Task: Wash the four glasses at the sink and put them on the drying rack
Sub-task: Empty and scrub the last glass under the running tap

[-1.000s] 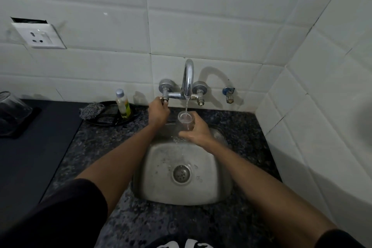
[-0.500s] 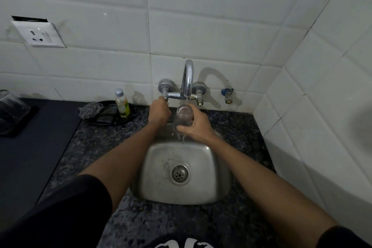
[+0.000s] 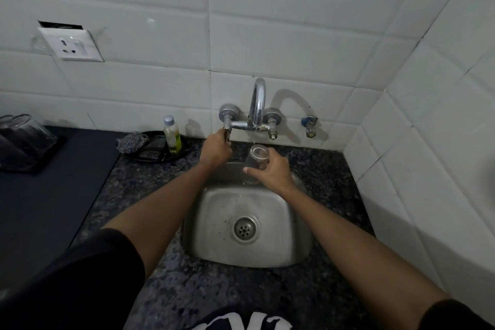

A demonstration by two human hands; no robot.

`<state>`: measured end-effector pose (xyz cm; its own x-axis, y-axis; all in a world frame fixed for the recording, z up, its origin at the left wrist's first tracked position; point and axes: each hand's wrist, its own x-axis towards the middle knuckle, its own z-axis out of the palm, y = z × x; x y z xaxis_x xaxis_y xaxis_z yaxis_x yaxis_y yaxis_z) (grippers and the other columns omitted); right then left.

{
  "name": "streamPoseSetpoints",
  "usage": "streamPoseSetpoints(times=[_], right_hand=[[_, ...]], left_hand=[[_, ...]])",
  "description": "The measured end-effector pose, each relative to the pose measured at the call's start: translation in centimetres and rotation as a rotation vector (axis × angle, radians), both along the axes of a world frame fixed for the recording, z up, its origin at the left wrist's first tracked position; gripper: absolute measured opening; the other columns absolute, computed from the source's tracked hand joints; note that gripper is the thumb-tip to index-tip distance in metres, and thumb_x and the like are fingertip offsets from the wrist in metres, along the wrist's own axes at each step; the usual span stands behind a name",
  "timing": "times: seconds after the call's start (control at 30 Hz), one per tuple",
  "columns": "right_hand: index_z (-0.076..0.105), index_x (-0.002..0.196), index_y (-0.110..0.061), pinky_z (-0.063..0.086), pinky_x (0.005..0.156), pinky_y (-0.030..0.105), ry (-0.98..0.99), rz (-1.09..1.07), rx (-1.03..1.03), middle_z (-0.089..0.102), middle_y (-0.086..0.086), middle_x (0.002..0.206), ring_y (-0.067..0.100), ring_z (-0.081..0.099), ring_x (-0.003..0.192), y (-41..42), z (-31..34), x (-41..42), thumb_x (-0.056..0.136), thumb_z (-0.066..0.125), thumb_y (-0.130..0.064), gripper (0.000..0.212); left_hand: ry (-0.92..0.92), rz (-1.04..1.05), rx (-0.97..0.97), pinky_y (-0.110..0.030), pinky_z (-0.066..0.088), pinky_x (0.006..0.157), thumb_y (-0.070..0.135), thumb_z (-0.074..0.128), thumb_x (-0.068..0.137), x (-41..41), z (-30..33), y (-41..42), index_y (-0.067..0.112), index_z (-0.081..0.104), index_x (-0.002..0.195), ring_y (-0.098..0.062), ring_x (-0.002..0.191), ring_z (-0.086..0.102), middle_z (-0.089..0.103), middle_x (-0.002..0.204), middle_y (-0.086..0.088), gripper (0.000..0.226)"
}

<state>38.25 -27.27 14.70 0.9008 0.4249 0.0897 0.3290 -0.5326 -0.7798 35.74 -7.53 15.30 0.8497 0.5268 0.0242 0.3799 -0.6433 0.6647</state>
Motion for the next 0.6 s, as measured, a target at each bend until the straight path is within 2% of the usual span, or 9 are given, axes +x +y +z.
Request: streamPoseSetpoints(times=[0.07,0.2,0.27,0.4,0.53,0.6], right_hand=[[0.064,0.114,-0.023,0.061,0.085,0.038,-0.015,-0.027,-0.024,0.074,-0.008,0.102,0.009,0.070,0.091,-0.2,-0.2,-0.2,0.066,0.094,-0.046,0.061],[0.059,0.126,-0.021,0.059,0.086,0.032,-0.123,-0.104,0.086,0.072,-0.005,0.112,0.013,0.070,0.100,-0.3,1.1,-0.8,0.071,0.086,-0.056,0.070],[0.057,0.128,-0.022,0.059,0.089,0.035,-0.129,-0.092,0.073,0.072,-0.003,0.116,0.016,0.069,0.105,-0.2,1.5,-0.8,0.070,0.084,-0.061,0.075],[0.060,0.122,-0.024,0.060,0.088,0.042,-0.083,-0.076,-0.042,0.074,-0.002,0.111,0.019,0.070,0.100,-0.5,1.1,-0.9,0.067,0.090,-0.052,0.069],[0.055,0.126,-0.021,0.059,0.089,0.038,-0.144,-0.127,0.067,0.071,-0.001,0.115,0.019,0.068,0.104,-0.9,1.6,-1.6,0.074,0.087,-0.052,0.069],[0.053,0.129,-0.021,0.059,0.091,0.040,-0.141,-0.095,0.040,0.070,-0.001,0.118,0.019,0.068,0.107,-1.0,1.8,-1.6,0.073,0.086,-0.054,0.072]], left_hand=[[-0.001,0.003,-0.010,-0.041,0.054,0.083,0.018,0.066,0.092,-1.4,-0.5,-0.2,0.010,0.058,0.124,-0.035,0.101,0.067,0.071,0.109,-0.014,0.034],[0.027,0.006,0.079,-0.049,0.054,0.091,0.033,0.066,0.092,-3.9,-1.2,-0.1,0.012,0.053,0.132,-0.035,0.113,0.063,0.063,0.127,-0.014,0.047],[0.036,-0.012,0.097,-0.049,0.053,0.094,0.036,0.066,0.091,-4.8,-1.0,-0.2,0.012,0.053,0.134,-0.035,0.116,0.061,0.061,0.131,-0.014,0.050],[0.043,-0.046,0.107,-0.049,0.048,0.106,0.037,0.066,0.093,-6.0,-0.5,-1.1,0.011,0.046,0.148,-0.034,0.132,0.054,0.053,0.147,-0.014,0.064],[0.035,-0.062,0.141,-0.048,0.045,0.110,0.038,0.066,0.094,-6.8,0.0,-1.4,0.010,0.045,0.151,-0.032,0.136,0.051,0.050,0.152,-0.013,0.067],[0.032,-0.063,0.150,-0.047,0.046,0.109,0.039,0.066,0.093,-7.1,0.2,-1.6,0.010,0.045,0.151,-0.032,0.135,0.052,0.051,0.151,-0.013,0.067]])
